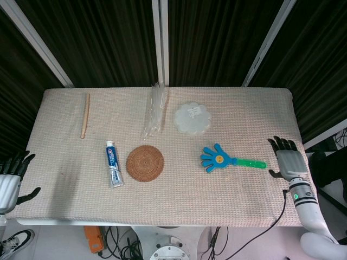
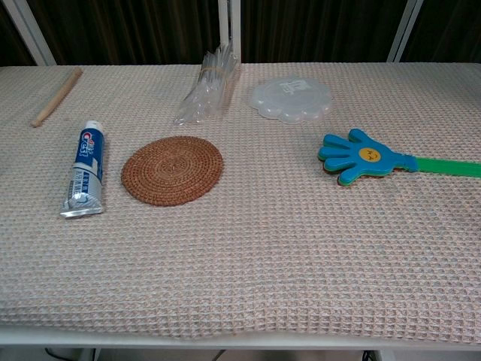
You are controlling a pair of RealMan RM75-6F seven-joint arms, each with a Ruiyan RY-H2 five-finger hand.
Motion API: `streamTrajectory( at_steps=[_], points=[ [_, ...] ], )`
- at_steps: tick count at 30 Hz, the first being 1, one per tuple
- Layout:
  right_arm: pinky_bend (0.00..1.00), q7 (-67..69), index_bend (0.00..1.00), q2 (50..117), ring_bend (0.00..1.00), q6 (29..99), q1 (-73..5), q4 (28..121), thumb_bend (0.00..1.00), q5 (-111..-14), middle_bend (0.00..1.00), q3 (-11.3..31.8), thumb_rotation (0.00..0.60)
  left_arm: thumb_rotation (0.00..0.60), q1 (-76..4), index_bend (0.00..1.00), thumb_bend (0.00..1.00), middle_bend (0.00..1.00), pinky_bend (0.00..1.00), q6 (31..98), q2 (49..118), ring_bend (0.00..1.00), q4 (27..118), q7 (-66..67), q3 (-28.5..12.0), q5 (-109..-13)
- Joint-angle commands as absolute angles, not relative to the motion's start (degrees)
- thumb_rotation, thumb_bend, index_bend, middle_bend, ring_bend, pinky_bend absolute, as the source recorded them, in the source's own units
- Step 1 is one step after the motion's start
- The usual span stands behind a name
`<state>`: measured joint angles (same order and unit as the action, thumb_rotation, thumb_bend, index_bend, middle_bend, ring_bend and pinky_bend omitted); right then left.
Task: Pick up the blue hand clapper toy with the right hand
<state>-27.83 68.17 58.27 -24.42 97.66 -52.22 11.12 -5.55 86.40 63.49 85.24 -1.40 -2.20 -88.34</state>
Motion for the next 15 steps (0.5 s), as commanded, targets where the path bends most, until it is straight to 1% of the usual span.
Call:
streamTrajectory(
  at_steps=[1,9,15],
  points=[
    [0.00,-32.63,0.13,72.95,0.00,57.37,-28.20,95.12,0.14,-47.74,0.00,10.98,0.600,0.600,-5.62,0.11,0.16,0.05,0.10,86.25,63.56,0.00,85.07,-1.50,-2.14,-88.35],
    [0.00,-35.39,0.21,79.51,0.00,59.87,-30.77,91.46,0.15,-44.41,0.00,10.04,0.600,0.600,-5.43,0.11,0.16,0.05,0.10,86.22,63.59,0.00,84.62,-2.01,-1.82,-88.30],
    [0.00,-35.27,0.26,82.37,0.00,60.47,-31.89,89.87,0.15,-44.14,0.00,9.73,0.600,0.600,-4.94,0.11,0.16,0.05,0.10,86.98,63.32,0.00,84.70,-2.23,-1.52,-88.64]
  ],
)
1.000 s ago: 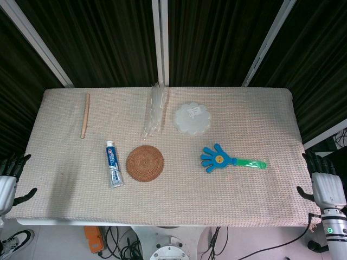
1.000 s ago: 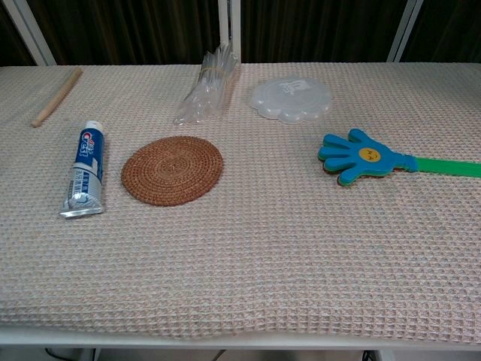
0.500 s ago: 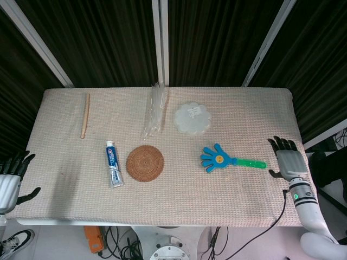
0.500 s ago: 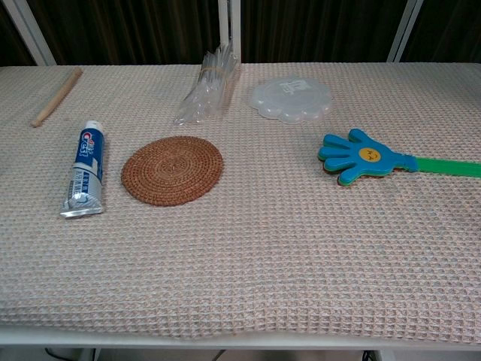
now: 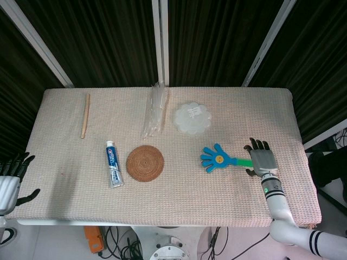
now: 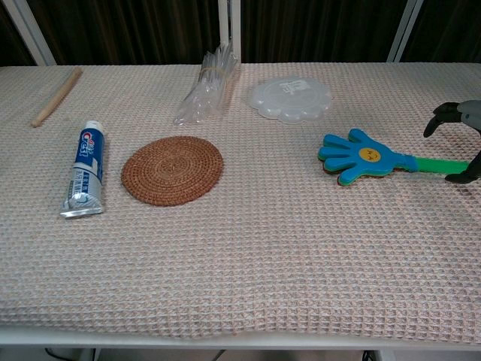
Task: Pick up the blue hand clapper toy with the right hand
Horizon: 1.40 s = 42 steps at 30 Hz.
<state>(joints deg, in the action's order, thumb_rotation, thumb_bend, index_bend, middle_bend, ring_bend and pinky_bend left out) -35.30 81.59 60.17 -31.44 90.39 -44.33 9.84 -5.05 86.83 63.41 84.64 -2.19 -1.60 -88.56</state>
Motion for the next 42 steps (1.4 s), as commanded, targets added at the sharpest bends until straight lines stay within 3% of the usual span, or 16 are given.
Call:
streamTrajectory(
  at_steps=[1,16,21,42],
  points=[
    [0.00,-35.24,0.27,82.69,0.00,60.58,-32.02,89.72,0.15,-44.07,0.00,9.71,0.600,0.600,-4.87,0.11,0.16,0.05,0.10,87.09,63.26,0.00,84.77,-2.24,-1.49,-88.68],
    [0.00,-33.96,0.36,84.66,0.00,60.98,-33.34,88.28,0.22,-43.21,0.02,9.77,0.600,0.600,-4.57,0.11,0.16,0.05,0.10,87.83,62.69,0.00,85.57,-2.30,-0.97,-89.78],
    [0.00,-34.38,0.38,84.97,0.00,60.74,-33.97,87.75,0.29,-42.48,0.04,9.72,0.600,0.600,-4.37,0.11,0.20,0.05,0.10,87.90,62.73,0.00,85.43,-2.60,-1.02,-89.43],
    [0.00,-33.99,0.48,86.23,0.00,61.69,-34.64,86.02,0.31,-42.55,0.07,9.03,0.600,0.600,-4.27,0.11,0.22,0.05,0.10,87.84,62.98,0.00,84.98,-3.01,-0.98,-89.38]
  ],
)
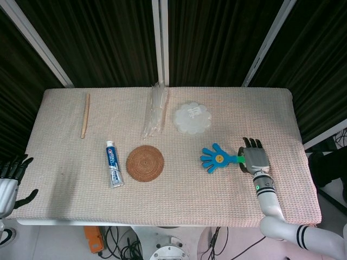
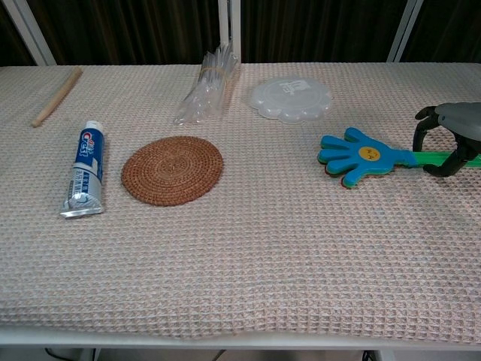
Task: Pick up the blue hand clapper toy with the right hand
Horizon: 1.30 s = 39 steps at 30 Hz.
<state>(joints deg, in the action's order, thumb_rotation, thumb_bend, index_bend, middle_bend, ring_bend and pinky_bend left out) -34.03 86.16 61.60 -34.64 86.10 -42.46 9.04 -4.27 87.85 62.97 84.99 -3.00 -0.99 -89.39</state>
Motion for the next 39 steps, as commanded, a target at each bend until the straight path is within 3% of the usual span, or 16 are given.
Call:
streamTrajectory(
  at_steps=[1,7,14,24,39],
  points=[
    [0.00,-33.91,0.49,86.35,0.00,61.90,-34.63,85.87,0.31,-42.78,0.07,9.03,0.600,0.600,-4.26,0.11,0.22,0.05,0.10,87.82,62.99,0.00,84.95,-3.03,-0.98,-89.35],
    [0.00,-33.33,0.58,87.24,0.00,63.16,-34.33,84.86,0.33,-43.86,0.14,9.07,0.600,0.600,-4.24,0.11,0.22,0.05,0.10,87.69,63.01,0.00,84.81,-3.21,-1.01,-89.17],
    [0.02,-29.72,0.70,89.21,0.02,65.35,-33.22,82.89,0.39,-47.88,0.27,9.25,0.600,0.600,-4.14,0.11,0.22,0.05,0.10,87.59,63.12,0.00,84.51,-3.68,-0.93,-89.05],
    [0.46,-24.39,0.80,92.91,0.31,68.97,-31.30,77.93,0.49,-54.26,0.51,9.53,0.600,0.600,-3.98,0.11,0.22,0.05,0.10,87.54,63.20,0.00,84.27,-4.10,-0.87,-88.91],
    [0.73,-10.35,0.83,96.76,0.57,71.70,-28.88,71.33,0.57,-63.79,0.66,11.06,0.600,0.600,-3.81,0.11,0.22,0.05,0.10,87.84,63.13,0.00,84.00,-4.93,-1.00,-88.87]
  ],
)
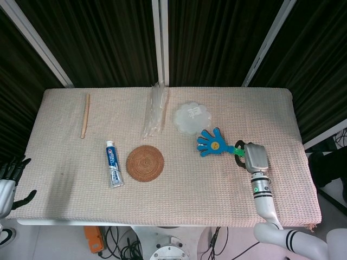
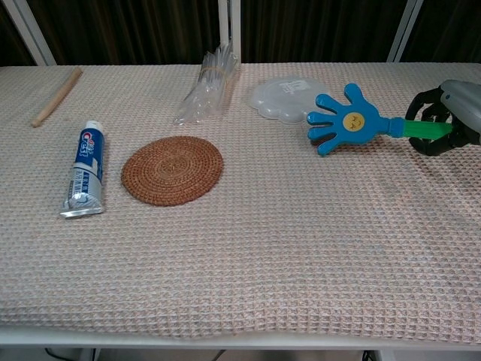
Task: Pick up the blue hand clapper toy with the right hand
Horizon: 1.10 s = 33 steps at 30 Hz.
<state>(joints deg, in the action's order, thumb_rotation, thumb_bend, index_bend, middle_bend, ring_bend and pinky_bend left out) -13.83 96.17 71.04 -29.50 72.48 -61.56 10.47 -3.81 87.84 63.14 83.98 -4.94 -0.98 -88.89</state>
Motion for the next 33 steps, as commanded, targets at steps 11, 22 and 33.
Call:
streamTrajectory(
  at_steps=[11,22,33],
  points=[
    [0.82,2.94,0.89,95.60,0.66,72.71,-27.53,71.09,0.61,-70.14,0.75,12.49,0.600,0.600,-3.94,0.11,0.22,0.05,0.10,87.85,62.92,0.00,84.86,-4.28,-1.31,-88.71],
    [1.00,18.33,0.93,93.36,0.90,72.33,-26.29,73.90,0.77,-75.61,0.88,12.56,0.600,0.600,-4.15,0.11,0.22,0.05,0.10,87.59,62.92,0.00,85.58,-3.31,-1.48,-88.58],
    [1.00,25.66,1.00,92.07,1.00,74.62,-25.33,76.30,0.86,-79.38,1.00,12.68,0.600,0.600,-4.22,0.11,0.22,0.04,0.10,87.41,62.99,0.00,85.77,-2.82,-1.51,-88.44]
  ],
)
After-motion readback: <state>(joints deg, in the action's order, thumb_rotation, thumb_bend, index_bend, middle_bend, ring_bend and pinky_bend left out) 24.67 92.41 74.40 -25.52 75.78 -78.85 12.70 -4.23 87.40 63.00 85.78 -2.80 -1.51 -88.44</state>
